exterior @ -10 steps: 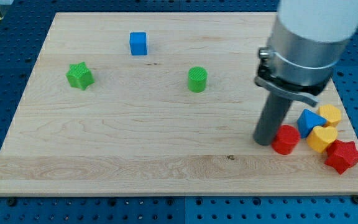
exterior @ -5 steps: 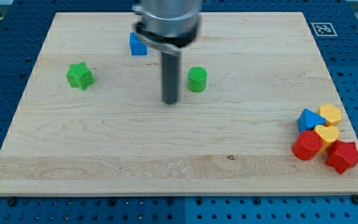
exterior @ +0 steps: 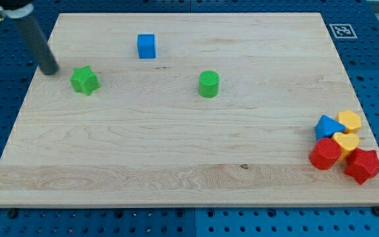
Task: Push green star closer to red circle
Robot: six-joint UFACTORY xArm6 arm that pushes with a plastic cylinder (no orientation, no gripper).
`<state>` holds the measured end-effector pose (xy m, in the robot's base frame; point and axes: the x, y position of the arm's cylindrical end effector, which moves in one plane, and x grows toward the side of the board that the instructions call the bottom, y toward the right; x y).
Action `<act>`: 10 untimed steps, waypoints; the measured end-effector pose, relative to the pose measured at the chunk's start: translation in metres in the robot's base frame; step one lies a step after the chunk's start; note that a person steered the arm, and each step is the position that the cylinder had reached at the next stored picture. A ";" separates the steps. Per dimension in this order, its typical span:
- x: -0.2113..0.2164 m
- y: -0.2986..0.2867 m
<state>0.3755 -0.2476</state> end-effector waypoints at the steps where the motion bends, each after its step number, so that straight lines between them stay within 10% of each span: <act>1: 0.019 0.052; 10: 0.147 0.248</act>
<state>0.5225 0.0001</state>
